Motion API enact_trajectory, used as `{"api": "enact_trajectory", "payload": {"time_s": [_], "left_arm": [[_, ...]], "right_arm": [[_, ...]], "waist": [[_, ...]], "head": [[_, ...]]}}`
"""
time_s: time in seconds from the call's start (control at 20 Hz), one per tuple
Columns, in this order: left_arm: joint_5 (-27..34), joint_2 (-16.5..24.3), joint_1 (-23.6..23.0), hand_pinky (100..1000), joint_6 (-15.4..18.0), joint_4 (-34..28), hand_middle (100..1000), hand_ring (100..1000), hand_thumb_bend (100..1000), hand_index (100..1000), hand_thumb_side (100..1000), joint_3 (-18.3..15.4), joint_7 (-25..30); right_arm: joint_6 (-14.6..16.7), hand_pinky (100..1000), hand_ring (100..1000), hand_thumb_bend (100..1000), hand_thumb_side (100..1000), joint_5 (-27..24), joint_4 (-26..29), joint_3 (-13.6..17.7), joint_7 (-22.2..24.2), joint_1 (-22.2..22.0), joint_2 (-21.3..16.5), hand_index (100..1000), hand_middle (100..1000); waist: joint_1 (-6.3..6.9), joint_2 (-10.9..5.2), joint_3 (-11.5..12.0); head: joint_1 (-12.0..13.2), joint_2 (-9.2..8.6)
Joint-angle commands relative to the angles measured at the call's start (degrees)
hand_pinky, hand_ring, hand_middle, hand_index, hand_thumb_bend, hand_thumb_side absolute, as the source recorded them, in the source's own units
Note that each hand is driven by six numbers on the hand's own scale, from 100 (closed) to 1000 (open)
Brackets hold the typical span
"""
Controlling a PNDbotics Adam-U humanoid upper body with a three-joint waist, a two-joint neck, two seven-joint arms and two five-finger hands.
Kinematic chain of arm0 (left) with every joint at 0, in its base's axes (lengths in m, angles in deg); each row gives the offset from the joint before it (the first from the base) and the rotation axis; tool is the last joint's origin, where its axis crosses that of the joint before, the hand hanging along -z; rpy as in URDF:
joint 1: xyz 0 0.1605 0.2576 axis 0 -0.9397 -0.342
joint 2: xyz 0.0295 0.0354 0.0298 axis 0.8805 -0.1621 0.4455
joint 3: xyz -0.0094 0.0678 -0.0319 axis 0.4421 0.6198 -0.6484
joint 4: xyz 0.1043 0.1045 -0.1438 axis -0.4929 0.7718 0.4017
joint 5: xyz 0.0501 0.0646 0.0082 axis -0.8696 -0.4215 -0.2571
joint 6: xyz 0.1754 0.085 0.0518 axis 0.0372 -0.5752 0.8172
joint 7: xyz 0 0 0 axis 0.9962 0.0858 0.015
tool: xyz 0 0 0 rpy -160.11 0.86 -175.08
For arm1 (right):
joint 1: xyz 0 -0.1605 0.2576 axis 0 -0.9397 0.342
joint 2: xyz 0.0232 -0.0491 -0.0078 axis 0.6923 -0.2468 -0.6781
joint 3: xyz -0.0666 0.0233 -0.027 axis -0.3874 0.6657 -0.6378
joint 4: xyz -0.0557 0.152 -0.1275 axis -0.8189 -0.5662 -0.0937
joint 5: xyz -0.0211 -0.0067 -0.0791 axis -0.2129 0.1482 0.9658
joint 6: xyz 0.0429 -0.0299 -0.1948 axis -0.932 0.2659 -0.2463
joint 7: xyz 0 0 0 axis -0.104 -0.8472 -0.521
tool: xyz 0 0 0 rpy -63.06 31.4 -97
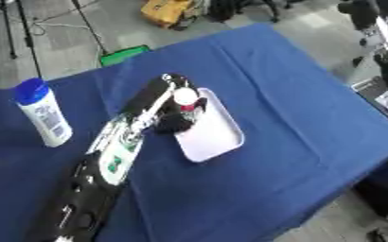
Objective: Pick up objects on the table and place them in the box.
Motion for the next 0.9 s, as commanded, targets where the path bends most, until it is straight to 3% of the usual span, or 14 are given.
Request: {"api": "enact_trajectory", "payload": {"time_s": [0.05, 0.1, 0.15, 0.55, 0.75, 0.9], "left_arm": [[-5.63, -0.06, 1.42, 547, 0.11, -0.47, 756, 651, 465, 804, 600, 0.01, 1.82], [-7.17, -0.10, 1.39, 547, 0.08, -0.48, 756, 651, 465, 804, 600, -0.12, 2.19], [-8.73, -0.02, 1.37, 700, -0.04, -0.43, 889, 817, 662, 895, 680, -0.19, 2.56], [-17.68, 0.41, 1.04, 726, -3.82, -1.56, 907, 838, 665, 889, 670, -1.50, -1.76], [-15.15, 2.11, 0.33, 686, -6.23, -5.92, 886, 804, 635, 873, 685, -3.10, -6.80], [-7.35, 3.97, -0.72, 653, -7.67, -12.86, 871, 781, 631, 860, 690, -4.49, -9.24]], "right_arm": [[0.14, 833, 848, 479, 482, -0.07, 1.25, 0.20, 0.19, 0.84, -0.79, 855, 871], [0.14, 833, 848, 479, 482, -0.07, 1.24, 0.21, 0.18, 0.82, -0.78, 855, 871], [0.14, 833, 848, 479, 482, -0.07, 1.22, 0.23, 0.17, 0.76, -0.78, 855, 870], [0.09, 833, 848, 478, 482, 0.06, 1.00, 0.62, -0.11, 0.03, -0.82, 854, 869], [0.05, 833, 847, 478, 482, 0.21, 0.79, 0.99, -0.44, -0.75, -0.85, 854, 869], [0.00, 833, 847, 479, 481, 0.31, 0.56, 1.25, -0.67, -1.47, -0.96, 854, 869]], "waist": [[-1.37, -0.27, -0.25], [-1.38, -0.30, -0.30], [-1.35, -0.37, -0.32], [-1.29, -0.87, 0.33], [-1.43, -1.32, 1.40], [-1.50, -1.75, 2.46]], "head": [[0.33, -0.75], [0.33, -0.75], [0.30, -0.77], [0.23, -0.49], [-0.08, -0.14], [-0.42, 0.29]]}}
